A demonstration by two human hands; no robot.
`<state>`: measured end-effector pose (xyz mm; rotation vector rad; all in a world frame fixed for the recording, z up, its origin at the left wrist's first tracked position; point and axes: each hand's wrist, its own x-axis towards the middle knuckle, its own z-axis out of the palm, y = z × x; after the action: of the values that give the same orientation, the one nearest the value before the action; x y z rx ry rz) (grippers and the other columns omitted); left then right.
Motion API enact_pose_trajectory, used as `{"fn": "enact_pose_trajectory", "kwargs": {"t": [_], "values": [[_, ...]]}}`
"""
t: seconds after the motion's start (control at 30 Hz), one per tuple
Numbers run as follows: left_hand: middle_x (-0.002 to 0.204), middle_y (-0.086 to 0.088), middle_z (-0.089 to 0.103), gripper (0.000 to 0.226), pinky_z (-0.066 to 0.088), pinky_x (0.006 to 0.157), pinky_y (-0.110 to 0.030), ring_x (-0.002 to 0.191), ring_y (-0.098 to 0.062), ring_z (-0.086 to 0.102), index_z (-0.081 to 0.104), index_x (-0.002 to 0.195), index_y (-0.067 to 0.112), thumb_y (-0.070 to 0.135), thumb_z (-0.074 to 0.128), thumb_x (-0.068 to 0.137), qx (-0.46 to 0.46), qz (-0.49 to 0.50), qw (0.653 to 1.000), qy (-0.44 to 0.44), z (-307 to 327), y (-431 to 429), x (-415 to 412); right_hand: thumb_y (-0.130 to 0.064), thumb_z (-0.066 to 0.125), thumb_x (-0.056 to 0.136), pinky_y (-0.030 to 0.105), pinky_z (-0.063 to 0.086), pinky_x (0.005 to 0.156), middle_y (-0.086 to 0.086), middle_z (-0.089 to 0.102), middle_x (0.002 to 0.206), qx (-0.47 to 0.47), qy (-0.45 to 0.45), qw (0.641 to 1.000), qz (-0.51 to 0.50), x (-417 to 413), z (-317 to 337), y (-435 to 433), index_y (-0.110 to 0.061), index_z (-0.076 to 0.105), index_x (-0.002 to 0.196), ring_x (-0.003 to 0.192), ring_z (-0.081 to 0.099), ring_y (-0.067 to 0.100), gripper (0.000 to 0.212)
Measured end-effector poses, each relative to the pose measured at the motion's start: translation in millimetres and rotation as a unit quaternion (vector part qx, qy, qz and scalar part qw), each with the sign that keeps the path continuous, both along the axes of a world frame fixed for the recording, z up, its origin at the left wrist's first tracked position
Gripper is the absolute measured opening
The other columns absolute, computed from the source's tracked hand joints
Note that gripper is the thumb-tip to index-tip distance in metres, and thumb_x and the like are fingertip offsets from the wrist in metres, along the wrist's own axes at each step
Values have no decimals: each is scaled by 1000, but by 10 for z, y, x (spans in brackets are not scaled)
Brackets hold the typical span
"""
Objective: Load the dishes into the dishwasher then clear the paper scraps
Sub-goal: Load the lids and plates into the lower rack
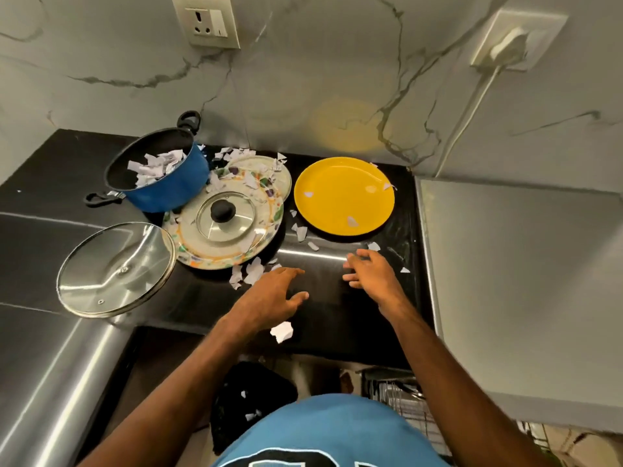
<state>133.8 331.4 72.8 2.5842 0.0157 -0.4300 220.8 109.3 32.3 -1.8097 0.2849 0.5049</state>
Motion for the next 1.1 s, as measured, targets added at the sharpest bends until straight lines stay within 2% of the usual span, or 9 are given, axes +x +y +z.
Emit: {"fn": "enact_pose_trajectory", "kwargs": {"t": [0.17,0.33,0.43,0.53,0.63,0.73,0.9,0.97,1.1], "values": [[147,3,54,60,42,113,-37,135,-14,50,49,146,29,52,63,92,-31,29,999,30,-73,-127,325,-34,58,106,25,59,59,13,77,96,76,94,991,-49,560,-35,81,-1,63,122,79,78,22,38],[147,-1,55,58,42,110,-32,133,-15,52,49,147,25,46,63,96,-64,42,996,52,-99,-344,553,-57,63,98,27,60,56,14,80,91,73,129,986,-76,902,-62,147,-15,65,112,73,79,23,44],[144,0,59,56,45,108,-30,129,-13,57,52,146,26,46,65,95,-110,71,989,71,-133,-404,635,-44,55,105,24,56,49,11,80,90,40,138,986,-83,1034,-136,158,-6,68,113,68,78,21,41],[137,7,63,57,45,101,-21,121,-6,61,54,143,28,50,67,93,-195,143,966,94,-172,-426,705,-29,48,108,23,53,47,9,79,90,34,140,986,-87,1077,-144,112,-1,68,115,65,76,17,35],[124,10,70,68,51,105,-32,110,-5,68,55,141,29,64,70,84,-312,268,907,93,-245,-442,805,-23,48,107,23,53,48,11,79,88,60,118,986,-101,1021,-27,48,-6,67,110,63,74,15,26],[127,-4,68,74,55,102,-37,107,-15,72,45,147,16,59,66,89,-473,359,797,113,-231,-531,950,-20,48,108,23,53,52,7,78,77,87,120,984,-98,911,99,-25,-5,69,104,58,72,12,26],[127,-11,67,62,58,92,-47,112,-31,69,45,140,23,64,51,94,-614,471,628,86,-201,-691,1214,-25,47,110,25,52,52,9,77,75,102,134,986,-18,670,209,-132,-2,68,108,58,70,15,31],[121,-8,70,58,60,84,-45,109,-29,69,48,142,19,59,47,99,-604,507,612,58,-205,-711,1269,-34,48,111,25,50,50,11,75,72,102,119,987,41,628,268,-203,0,64,106,55,68,18,38],[115,-7,69,46,60,79,-42,107,-26,68,49,136,15,48,40,106,-564,519,640,42,-244,-676,1205,-58,50,103,28,48,47,13,71,62,6,39,981,192,613,485,-383,-8,67,77,50,65,24,59]]}}
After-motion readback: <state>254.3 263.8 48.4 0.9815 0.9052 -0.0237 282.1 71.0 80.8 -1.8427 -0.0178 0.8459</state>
